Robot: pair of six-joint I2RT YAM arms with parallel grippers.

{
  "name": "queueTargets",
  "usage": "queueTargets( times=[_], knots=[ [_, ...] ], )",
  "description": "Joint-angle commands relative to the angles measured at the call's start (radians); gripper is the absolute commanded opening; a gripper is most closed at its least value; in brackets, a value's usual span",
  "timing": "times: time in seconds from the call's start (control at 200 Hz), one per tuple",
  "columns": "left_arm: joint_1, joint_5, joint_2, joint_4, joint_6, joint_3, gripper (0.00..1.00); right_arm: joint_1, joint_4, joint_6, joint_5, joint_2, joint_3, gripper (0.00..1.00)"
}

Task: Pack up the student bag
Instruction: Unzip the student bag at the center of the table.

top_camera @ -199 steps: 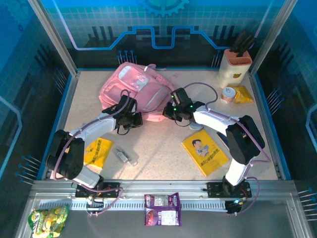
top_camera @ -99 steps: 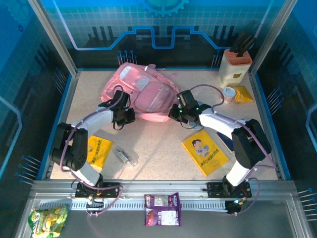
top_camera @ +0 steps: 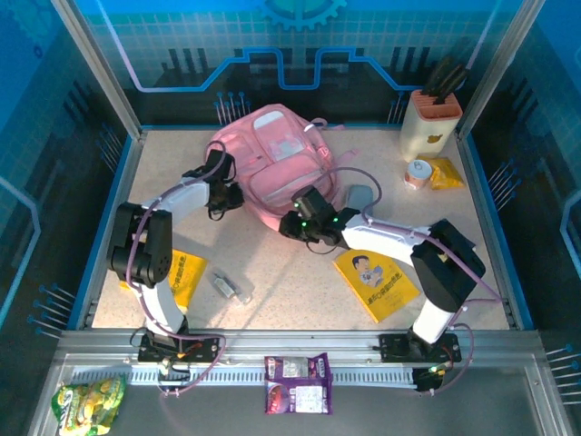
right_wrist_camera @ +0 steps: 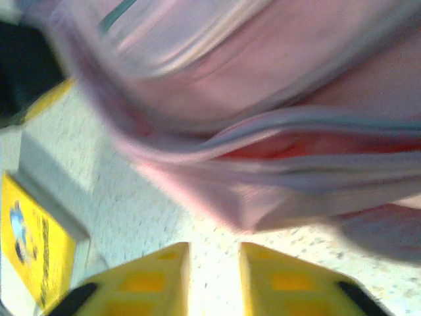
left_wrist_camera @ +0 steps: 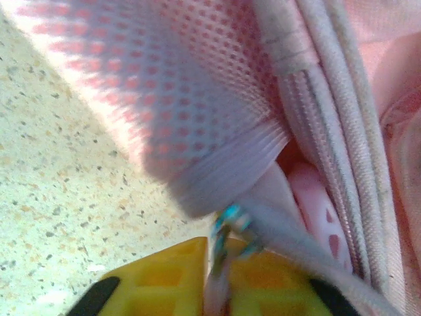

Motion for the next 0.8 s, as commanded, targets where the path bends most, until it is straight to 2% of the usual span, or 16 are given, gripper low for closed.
queueTargets(
  times=[0.0, 0.09, 0.195, 0.25, 0.38, 0.56, 0.795],
  knots=[
    [0.032, 0.004, -0.035, -0.009, 0.014, 0.033, 0.28, 0.016, 0.047, -0.025, -0.002, -0.026, 0.02, 0.37],
    [0.033, 0.032, -0.111, 0.009, 0.0, -0.025, 0.42, 0.015, 0.054, -0.085, 0.021, -0.1, -0.023, 0.49],
    [0.031, 0.105, -0.193, 0.034, -0.05, -0.099, 0.5, -0.005, 0.0, -0.196, 0.028, -0.154, -0.026, 0.6],
    [0.026, 0.159, -0.234, 0.063, -0.082, -0.145, 0.53, -0.036, -0.041, -0.254, 0.008, -0.172, -0.025, 0.68],
    [-0.022, 0.202, -0.315, 0.11, -0.164, -0.23, 0.61, -0.136, -0.105, -0.357, -0.103, -0.205, -0.033, 0.8],
    [-0.175, 0.214, -0.374, 0.156, -0.283, -0.302, 0.68, -0.212, -0.239, -0.46, -0.113, -0.317, -0.078, 0.88],
    [-0.406, 0.131, -0.44, 0.295, -0.514, -0.414, 0.7, -0.283, -0.574, -0.495, -0.019, -0.418, -0.129, 0.91]
  ],
)
